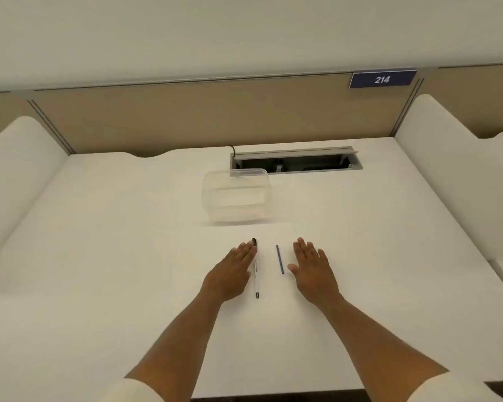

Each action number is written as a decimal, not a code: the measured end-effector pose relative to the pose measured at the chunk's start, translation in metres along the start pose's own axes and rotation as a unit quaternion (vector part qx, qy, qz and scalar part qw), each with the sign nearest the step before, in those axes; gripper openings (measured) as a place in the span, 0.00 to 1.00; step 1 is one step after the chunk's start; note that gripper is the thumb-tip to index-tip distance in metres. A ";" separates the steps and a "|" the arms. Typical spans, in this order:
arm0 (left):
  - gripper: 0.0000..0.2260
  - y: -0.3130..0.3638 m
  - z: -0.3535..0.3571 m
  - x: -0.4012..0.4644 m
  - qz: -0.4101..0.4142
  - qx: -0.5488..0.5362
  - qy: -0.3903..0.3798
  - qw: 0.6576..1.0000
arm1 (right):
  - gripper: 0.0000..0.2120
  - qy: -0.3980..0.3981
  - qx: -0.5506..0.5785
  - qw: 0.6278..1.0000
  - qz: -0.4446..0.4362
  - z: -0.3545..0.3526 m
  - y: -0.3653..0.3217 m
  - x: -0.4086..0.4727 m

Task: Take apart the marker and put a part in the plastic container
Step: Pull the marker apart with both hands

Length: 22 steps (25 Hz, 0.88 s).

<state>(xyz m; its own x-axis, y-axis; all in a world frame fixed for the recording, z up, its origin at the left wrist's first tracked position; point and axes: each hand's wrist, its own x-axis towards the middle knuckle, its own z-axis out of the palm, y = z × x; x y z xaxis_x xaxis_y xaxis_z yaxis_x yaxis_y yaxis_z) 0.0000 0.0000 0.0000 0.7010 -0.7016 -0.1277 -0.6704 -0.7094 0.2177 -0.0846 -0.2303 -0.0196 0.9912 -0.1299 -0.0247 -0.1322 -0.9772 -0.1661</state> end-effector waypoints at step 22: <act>0.13 0.007 -0.006 0.016 0.040 0.037 -0.006 0.999 | 0.29 -0.042 0.039 0.998 0.032 0.014 0.013 -0.009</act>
<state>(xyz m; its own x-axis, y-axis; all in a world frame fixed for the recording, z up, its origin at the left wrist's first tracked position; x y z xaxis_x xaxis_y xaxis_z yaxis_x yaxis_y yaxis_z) 0.0079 -0.0156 0.0057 0.6424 -0.7562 -0.1242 -0.7399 -0.6543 0.1565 -0.0951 -0.2394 -0.0357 0.9774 -0.1748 -0.1189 -0.1989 -0.9508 -0.2375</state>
